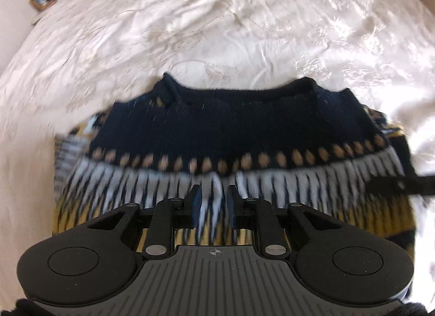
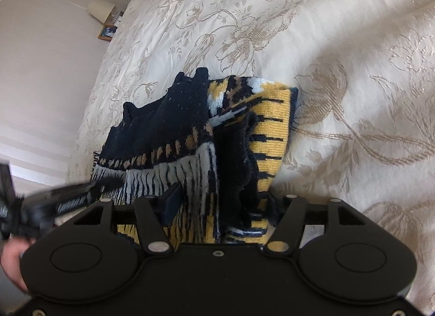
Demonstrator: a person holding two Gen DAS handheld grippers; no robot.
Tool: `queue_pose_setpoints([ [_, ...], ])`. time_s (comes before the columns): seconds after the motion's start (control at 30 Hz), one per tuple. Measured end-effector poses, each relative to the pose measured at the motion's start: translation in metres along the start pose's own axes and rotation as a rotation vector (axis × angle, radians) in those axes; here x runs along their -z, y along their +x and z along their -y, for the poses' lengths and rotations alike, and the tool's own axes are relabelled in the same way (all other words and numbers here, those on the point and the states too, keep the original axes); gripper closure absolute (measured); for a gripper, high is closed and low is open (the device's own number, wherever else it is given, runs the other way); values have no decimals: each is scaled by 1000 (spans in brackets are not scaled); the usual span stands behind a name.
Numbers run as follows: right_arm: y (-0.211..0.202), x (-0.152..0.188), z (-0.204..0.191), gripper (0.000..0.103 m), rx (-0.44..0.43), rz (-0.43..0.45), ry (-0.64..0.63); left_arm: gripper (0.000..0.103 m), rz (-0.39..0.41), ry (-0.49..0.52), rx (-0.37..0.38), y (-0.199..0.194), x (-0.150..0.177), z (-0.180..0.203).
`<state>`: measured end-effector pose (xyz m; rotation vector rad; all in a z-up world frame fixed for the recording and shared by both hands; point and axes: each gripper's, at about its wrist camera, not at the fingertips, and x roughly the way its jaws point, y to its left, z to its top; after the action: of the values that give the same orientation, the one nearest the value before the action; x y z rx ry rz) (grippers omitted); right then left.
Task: Fold small clothes
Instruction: 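Grasp the side of the folded sweater with the right gripper, then lift the side with the right gripper and fold it over the middle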
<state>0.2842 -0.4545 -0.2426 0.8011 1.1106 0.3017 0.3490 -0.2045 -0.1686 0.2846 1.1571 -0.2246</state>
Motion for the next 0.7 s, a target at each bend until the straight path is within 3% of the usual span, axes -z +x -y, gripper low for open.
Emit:
queue_pose_setpoints([
  [0.2,-3,1,-4,37,8,-16,-21,84,-31,-20,31,7,23,-4],
  [0.43,-11,4,-10,65,15,-3,-17,85,-69,-36,76,32,18,-11],
  [0.57,-16,5,-21,69,22,13,-45,84,-53,-51,97,18,19,-21],
  [0.7,-21,4,-28,70,10,30,-12,84,7,-95,106,-12,40,-26],
])
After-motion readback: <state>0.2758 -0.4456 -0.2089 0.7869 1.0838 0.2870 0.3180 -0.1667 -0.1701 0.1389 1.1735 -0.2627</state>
